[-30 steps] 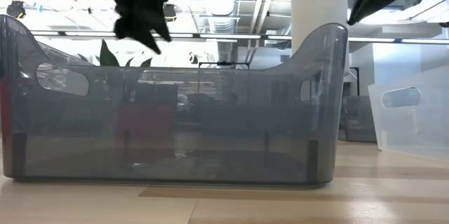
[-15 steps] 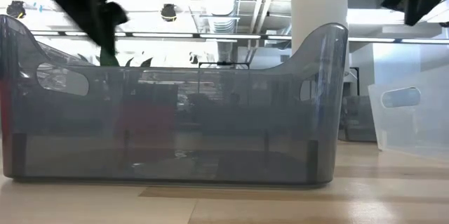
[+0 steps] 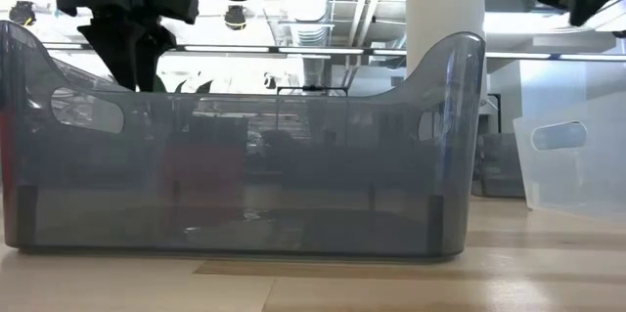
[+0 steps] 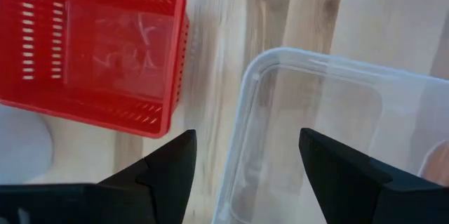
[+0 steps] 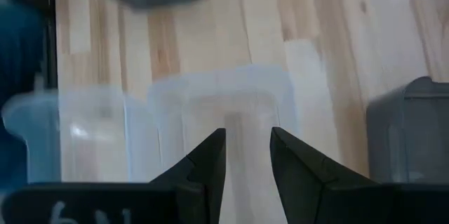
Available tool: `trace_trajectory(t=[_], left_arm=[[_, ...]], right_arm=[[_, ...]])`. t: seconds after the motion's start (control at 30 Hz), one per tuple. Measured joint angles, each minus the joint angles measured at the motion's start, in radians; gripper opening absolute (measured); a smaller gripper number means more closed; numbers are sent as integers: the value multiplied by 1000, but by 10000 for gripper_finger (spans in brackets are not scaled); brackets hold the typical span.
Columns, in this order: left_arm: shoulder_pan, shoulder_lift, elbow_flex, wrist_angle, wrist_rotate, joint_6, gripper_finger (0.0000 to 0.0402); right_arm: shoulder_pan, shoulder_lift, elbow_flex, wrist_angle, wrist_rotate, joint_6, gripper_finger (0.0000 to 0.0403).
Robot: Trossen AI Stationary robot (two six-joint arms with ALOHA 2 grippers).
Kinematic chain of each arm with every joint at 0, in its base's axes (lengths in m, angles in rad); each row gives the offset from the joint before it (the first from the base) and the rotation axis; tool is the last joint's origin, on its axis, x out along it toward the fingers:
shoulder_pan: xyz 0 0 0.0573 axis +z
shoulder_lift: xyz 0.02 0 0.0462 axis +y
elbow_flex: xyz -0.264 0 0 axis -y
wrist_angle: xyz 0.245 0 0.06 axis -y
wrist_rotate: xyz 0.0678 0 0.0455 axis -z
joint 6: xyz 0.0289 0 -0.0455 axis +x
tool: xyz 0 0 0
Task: Stack baskets by color
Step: Stack the middle transparent bin on the left transparent bin
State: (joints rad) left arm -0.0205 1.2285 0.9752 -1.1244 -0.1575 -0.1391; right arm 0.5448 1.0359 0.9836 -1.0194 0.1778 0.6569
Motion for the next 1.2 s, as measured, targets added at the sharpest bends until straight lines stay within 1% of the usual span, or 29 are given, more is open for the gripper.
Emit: trace_trajectory(t=[0.13, 0.27, 0.43, 0.53, 0.73, 0.93, 1.2], left_arm=[[1, 0, 0, 21, 1, 25, 240], [0, 0, 0, 56, 2, 31, 240], [0, 0, 0, 77, 16, 31, 240], [0, 0, 0, 84, 17, 20, 240], [0, 0, 0, 92, 22, 7, 240], [0, 0, 0, 97, 28, 8, 240], [0, 0, 1, 127, 45, 12, 240]], right_arm=[[34, -1, -47, 8, -10, -25, 144], [36, 0, -135, 37, -52, 13, 170], [20, 0, -197, 35, -16, 17, 208], [5, 0, -238, 42, -25, 17, 218], [-32, 11, -286, 69, -18, 0, 213], [-44, 10, -287, 78, -19, -3, 202], [-41, 10, -182, 63, -50, -27, 203]])
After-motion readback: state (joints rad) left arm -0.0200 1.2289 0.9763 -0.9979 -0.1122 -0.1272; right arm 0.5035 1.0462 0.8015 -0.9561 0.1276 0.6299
